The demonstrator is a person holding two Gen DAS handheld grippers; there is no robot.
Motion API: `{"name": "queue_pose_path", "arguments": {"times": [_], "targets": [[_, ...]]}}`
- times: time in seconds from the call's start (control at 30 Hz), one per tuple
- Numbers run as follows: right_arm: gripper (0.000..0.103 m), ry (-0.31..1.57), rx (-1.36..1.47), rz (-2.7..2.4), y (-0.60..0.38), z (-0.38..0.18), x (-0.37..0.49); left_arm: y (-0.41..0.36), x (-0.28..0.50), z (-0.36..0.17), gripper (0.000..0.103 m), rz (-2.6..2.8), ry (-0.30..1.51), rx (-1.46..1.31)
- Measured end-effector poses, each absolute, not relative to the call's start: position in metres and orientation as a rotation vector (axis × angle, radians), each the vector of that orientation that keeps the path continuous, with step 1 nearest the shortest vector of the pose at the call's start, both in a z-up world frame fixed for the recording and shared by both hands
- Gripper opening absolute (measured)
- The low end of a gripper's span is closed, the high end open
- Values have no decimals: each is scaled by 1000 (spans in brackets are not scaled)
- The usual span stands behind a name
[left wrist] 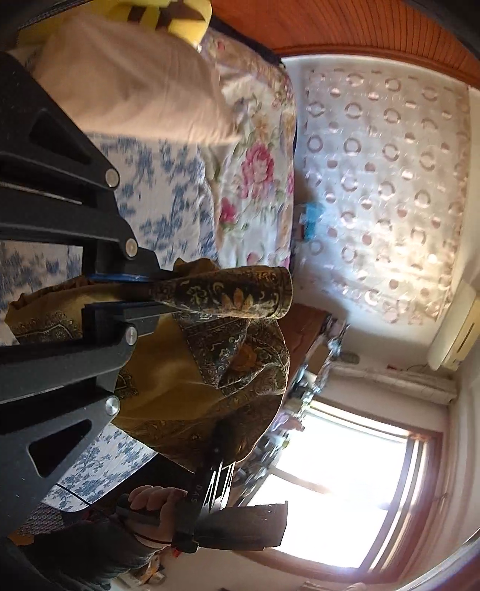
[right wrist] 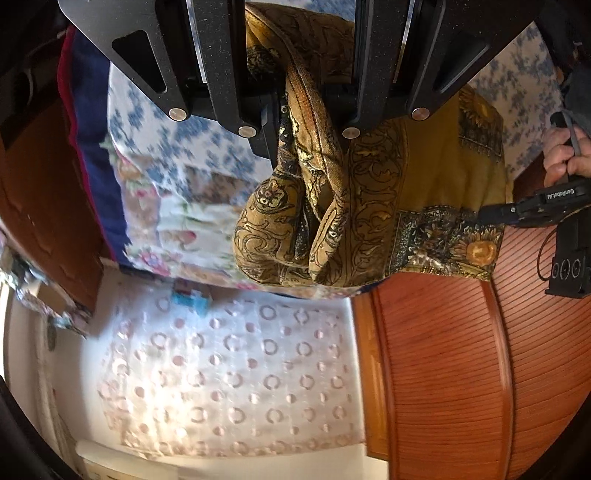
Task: Fold small clothes
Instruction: 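Carry the lifted shirt with both tools toward the yellow plush toy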
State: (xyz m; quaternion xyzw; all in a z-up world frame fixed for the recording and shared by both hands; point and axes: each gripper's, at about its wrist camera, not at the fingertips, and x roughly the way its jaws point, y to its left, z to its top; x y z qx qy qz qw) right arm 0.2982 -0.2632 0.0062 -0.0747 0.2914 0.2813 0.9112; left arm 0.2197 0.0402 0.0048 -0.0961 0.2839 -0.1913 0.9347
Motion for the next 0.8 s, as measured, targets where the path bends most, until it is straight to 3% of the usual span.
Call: {"name": "queue_pose_path", "arguments": {"times": [0.43, 0.8], "targets": [[11, 535, -280, 792, -131, 35, 332, 145, 183, 6, 4, -167, 484, -277], [11, 533, -432, 959, 11, 24, 370, 215, 169, -41, 4, 18, 489, -376]]}}
